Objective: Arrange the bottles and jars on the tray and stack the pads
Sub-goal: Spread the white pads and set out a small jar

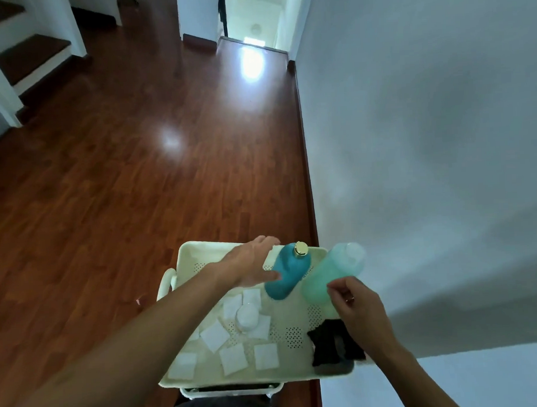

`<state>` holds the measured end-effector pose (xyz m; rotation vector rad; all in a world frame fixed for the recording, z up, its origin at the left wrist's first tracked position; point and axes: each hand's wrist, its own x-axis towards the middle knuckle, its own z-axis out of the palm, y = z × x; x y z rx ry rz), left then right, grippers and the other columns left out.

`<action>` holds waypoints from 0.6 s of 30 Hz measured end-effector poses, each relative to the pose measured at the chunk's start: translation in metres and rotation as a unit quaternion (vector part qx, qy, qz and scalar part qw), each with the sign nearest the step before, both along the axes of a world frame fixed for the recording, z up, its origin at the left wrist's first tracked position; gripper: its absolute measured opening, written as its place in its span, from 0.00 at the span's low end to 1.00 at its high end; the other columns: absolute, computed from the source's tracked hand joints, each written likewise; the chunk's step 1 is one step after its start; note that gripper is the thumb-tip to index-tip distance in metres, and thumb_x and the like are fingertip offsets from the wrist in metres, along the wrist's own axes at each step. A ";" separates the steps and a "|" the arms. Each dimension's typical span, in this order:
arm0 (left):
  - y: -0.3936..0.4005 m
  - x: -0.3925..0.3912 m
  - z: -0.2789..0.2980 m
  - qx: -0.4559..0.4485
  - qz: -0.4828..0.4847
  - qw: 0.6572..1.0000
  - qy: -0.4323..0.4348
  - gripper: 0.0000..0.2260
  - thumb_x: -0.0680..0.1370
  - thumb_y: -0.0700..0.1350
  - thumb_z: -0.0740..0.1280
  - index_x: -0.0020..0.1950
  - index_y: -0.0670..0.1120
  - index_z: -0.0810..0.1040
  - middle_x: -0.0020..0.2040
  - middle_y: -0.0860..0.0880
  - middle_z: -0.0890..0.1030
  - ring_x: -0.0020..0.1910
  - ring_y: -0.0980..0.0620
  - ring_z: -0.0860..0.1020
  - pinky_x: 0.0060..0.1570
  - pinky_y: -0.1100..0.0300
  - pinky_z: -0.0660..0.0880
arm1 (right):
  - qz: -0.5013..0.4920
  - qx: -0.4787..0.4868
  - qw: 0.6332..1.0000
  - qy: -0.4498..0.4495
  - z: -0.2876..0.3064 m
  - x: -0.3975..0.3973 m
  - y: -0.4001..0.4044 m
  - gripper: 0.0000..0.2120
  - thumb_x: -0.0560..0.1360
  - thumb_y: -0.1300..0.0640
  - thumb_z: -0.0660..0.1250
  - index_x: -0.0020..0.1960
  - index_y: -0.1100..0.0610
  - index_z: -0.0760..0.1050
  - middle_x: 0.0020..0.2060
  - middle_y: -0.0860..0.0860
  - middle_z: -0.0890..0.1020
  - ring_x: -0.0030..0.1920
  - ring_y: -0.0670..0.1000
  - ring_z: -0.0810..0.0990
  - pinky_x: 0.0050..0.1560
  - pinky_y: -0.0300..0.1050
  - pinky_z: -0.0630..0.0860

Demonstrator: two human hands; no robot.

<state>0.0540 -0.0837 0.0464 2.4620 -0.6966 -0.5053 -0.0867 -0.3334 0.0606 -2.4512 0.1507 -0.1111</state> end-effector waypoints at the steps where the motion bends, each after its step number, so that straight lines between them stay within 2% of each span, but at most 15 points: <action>1: -0.009 -0.001 0.003 -0.005 0.006 1.000 -0.002 0.38 0.72 0.61 0.74 0.76 0.54 0.61 0.72 0.52 0.70 0.63 0.49 0.76 0.56 0.53 0.76 | -0.005 0.000 1.000 -0.010 0.004 -0.001 -0.008 0.04 0.77 0.53 0.71 0.47 0.44 0.78 0.42 0.39 0.82 0.44 0.40 0.81 0.42 0.32 0.77; 3: -0.024 -0.003 0.007 -0.019 0.020 1.000 -0.002 0.39 0.71 0.61 0.74 0.77 0.54 0.61 0.72 0.52 0.69 0.63 0.48 0.76 0.54 0.55 0.75 | -0.012 0.004 1.000 -0.027 0.010 0.000 -0.020 0.04 0.77 0.52 0.72 0.46 0.44 0.78 0.41 0.40 0.82 0.43 0.42 0.82 0.41 0.35 0.78; 7: -0.048 -0.010 0.013 -0.023 0.029 0.999 -0.017 0.31 0.72 0.59 0.74 0.71 0.55 0.67 0.65 0.52 0.72 0.57 0.49 0.76 0.53 0.53 0.75 | -0.036 0.027 0.997 -0.060 0.015 0.004 -0.042 0.07 0.75 0.50 0.74 0.47 0.43 0.75 0.41 0.39 0.80 0.43 0.42 0.81 0.40 0.37 0.79; 10: -0.055 -0.011 0.017 -0.022 0.064 0.998 -0.015 0.27 0.72 0.58 0.76 0.67 0.55 0.69 0.61 0.53 0.74 0.55 0.50 0.77 0.54 0.51 0.77 | -0.062 0.052 0.995 -0.066 0.013 0.011 -0.052 0.17 0.71 0.46 0.77 0.52 0.41 0.70 0.45 0.39 0.78 0.44 0.43 0.80 0.40 0.39 0.79; 12: -0.058 -0.013 0.020 -0.028 0.081 0.996 -0.008 0.26 0.71 0.56 0.77 0.65 0.55 0.71 0.59 0.54 0.75 0.54 0.51 0.76 0.54 0.51 0.76 | -0.054 0.046 0.995 -0.065 0.011 0.017 -0.055 0.25 0.69 0.43 0.78 0.58 0.42 0.68 0.51 0.39 0.75 0.46 0.42 0.79 0.41 0.38 0.79; 16: -0.064 -0.014 0.023 -0.034 0.109 0.993 -0.001 0.24 0.70 0.52 0.79 0.61 0.55 0.73 0.57 0.54 0.77 0.53 0.51 0.76 0.53 0.53 0.76 | -0.009 0.027 0.999 -0.037 0.004 0.033 -0.055 0.42 0.66 0.41 0.80 0.72 0.44 0.61 0.64 0.44 0.68 0.58 0.46 0.74 0.51 0.45 0.80; 18: -0.066 -0.015 0.024 -0.031 0.114 0.993 -0.005 0.23 0.70 0.51 0.79 0.61 0.53 0.74 0.57 0.52 0.78 0.53 0.50 0.76 0.54 0.50 0.76 | 0.006 0.024 1.000 -0.011 -0.003 0.040 -0.053 0.45 0.66 0.42 0.80 0.75 0.43 0.58 0.67 0.45 0.66 0.63 0.48 0.71 0.55 0.49 0.79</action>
